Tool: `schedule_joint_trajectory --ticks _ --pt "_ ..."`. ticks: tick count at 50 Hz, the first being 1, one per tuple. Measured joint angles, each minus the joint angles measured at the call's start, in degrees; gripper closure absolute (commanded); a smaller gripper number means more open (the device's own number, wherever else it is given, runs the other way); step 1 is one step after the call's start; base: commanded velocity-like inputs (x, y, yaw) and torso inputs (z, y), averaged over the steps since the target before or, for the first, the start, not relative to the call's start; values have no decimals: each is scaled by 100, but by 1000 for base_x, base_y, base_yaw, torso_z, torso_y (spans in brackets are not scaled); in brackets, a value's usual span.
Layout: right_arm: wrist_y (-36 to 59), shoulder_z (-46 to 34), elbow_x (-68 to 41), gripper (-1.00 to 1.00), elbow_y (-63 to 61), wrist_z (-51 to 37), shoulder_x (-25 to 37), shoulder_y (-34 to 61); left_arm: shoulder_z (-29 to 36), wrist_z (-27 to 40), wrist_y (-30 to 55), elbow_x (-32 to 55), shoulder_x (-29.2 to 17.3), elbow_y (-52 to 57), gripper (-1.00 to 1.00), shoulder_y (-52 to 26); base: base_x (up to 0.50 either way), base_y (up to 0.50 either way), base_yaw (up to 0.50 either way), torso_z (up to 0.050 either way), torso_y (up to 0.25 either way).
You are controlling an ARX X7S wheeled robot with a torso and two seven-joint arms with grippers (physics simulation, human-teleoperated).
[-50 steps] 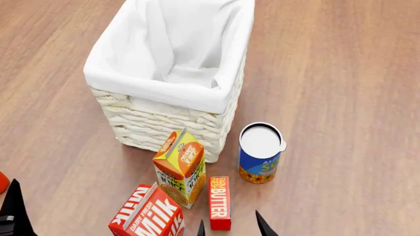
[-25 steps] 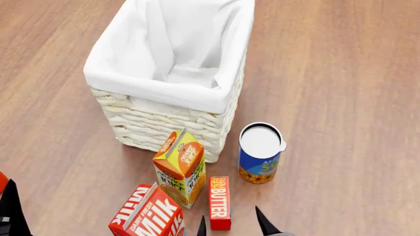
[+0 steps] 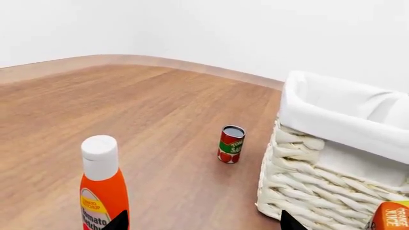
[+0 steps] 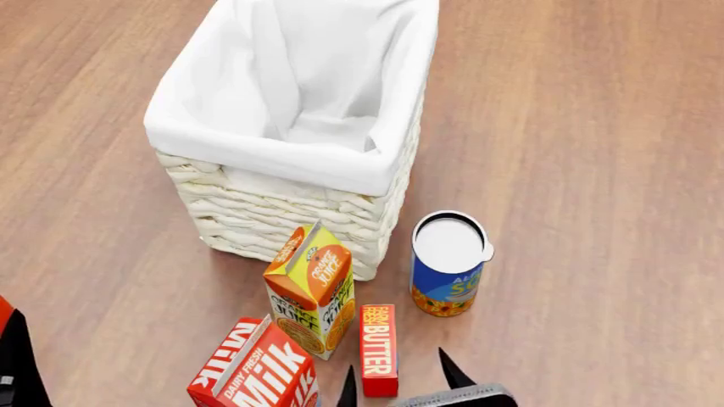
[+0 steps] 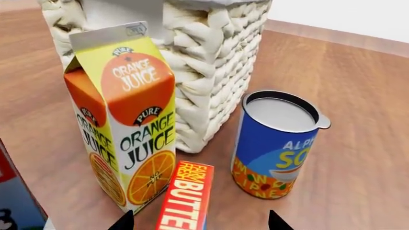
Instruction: Pick up the butter and put it in the basket.
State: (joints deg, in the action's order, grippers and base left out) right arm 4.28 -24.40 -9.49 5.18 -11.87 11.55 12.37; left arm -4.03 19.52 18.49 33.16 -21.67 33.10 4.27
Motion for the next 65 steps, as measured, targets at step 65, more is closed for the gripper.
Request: schedule_joint_trajectory --ticks 65 --pt "906 -145 -413 -100 510 95 -77 640 -44 149 -27 217 -136 303 -100 171 0 0 0 0 0"
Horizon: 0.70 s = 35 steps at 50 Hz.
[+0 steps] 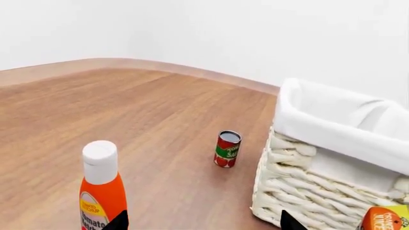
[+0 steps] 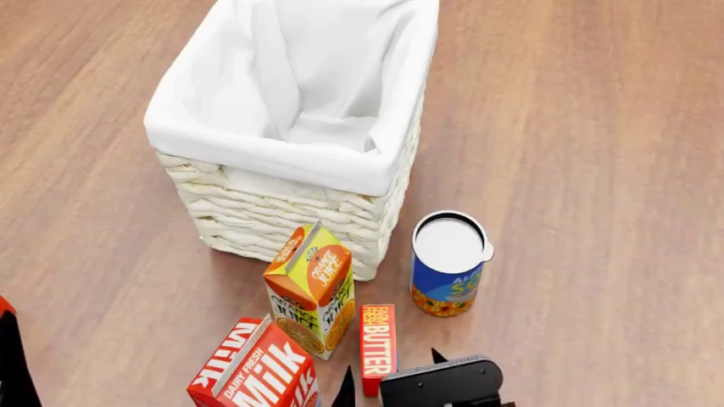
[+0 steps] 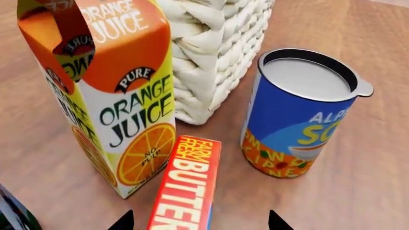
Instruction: Pick up the butter and put it in the basket.
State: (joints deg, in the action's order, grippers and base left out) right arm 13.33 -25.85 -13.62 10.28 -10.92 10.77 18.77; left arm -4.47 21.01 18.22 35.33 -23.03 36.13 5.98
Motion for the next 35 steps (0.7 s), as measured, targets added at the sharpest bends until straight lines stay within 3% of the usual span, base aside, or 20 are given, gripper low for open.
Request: schedule_joint_trajectory --ticks 35 --pt "186 -66 -148 -100 377 35 -43 298 -28 61 -30 105 -71 132 -100 85 0 0 0 0 0"
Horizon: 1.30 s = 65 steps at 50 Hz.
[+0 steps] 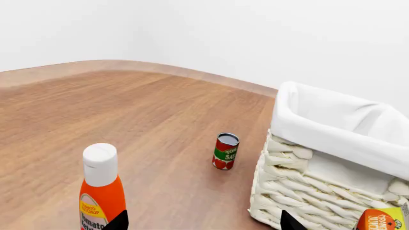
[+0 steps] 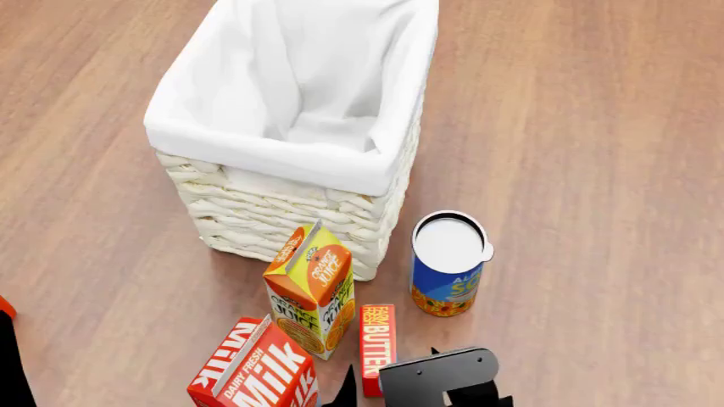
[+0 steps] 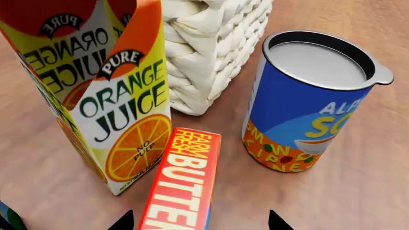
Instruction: Pick up the butter and put it in the basket.
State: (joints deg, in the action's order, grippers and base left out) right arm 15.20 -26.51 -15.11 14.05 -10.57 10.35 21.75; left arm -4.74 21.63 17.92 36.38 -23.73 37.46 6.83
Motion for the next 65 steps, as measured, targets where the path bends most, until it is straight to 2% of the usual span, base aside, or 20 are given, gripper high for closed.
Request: schedule_joint_trajectory --ticks 11,12,32,65 --pt "94 -30 -39 -100 65 -4 -1 75 -13 23 -5 31 -22 23 -100 13 0 0 0 0 0" --pt "98 -32 -40 100 69 -6 0 79 -15 26 -5 35 -24 26 -100 14 0 0 0 0 0" --pt "120 -134 -209 100 -129 -123 70 -21 -17 64 -14 74 -51 29 -100 9 1 0 0 0 0" --pt "1349 -402 218 100 -4437 -1430 1173 -1756 41 118 -38 75 -68 -21 -100 -73 0 0 0 0 0"
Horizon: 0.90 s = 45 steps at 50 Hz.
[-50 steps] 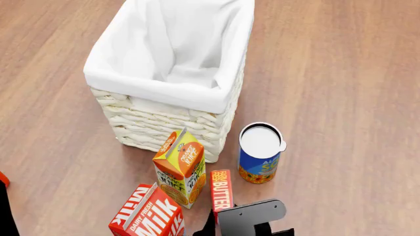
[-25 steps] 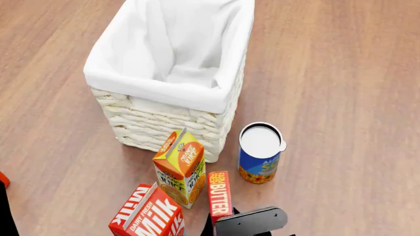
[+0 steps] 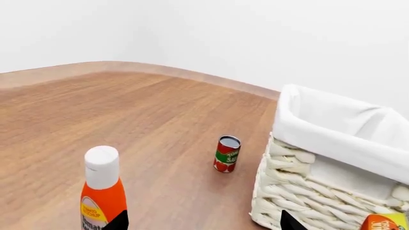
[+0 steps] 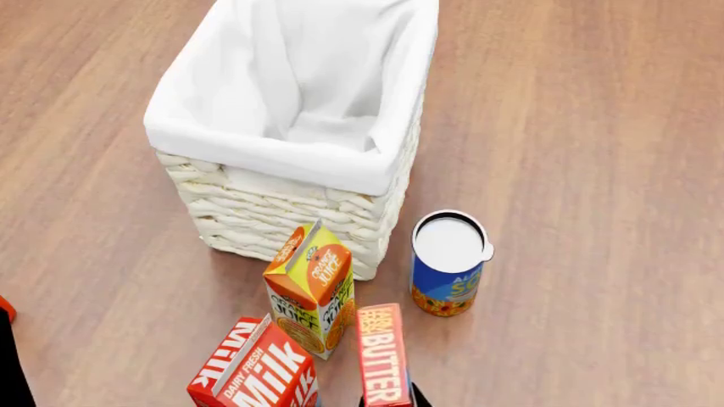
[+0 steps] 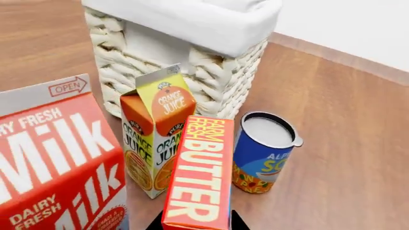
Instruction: Pick up the butter and put it in the basket.
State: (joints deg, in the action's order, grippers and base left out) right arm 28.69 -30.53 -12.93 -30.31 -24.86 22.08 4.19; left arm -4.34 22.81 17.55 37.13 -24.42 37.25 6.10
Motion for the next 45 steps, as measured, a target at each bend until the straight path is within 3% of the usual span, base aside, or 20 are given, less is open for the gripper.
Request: schedule_joint_trajectory --ticks 14,18,25,30,38,45 --pt "814 -32 359 100 -1731 -553 397 -382 3 5 -14 23 -15 -59 -100 -59 0 0 0 0 1" --pt "804 -304 15 100 -2084 -1227 910 -199 4 9 -17 29 -18 -74 -100 -75 0 0 0 0 3" --pt "-61 -2704 -1190 100 -2467 -3603 2416 1853 10 13 -21 37 -24 -106 -100 -104 0 0 0 0 0" --pt "-778 -4324 -1626 100 -2630 -4729 3310 3205 26 11 -29 27 -22 -142 -100 -129 0 0 0 0 2" --pt "-1747 -6575 -2003 100 -2760 -5692 4440 5285 62 2 -48 1 -16 -206 -100 -165 0 0 0 0 1" --pt "-2308 -8442 -2350 100 -2818 -6086 4959 7230 74 12 -54 -1 -15 -235 -100 -190 0 0 0 2 0"
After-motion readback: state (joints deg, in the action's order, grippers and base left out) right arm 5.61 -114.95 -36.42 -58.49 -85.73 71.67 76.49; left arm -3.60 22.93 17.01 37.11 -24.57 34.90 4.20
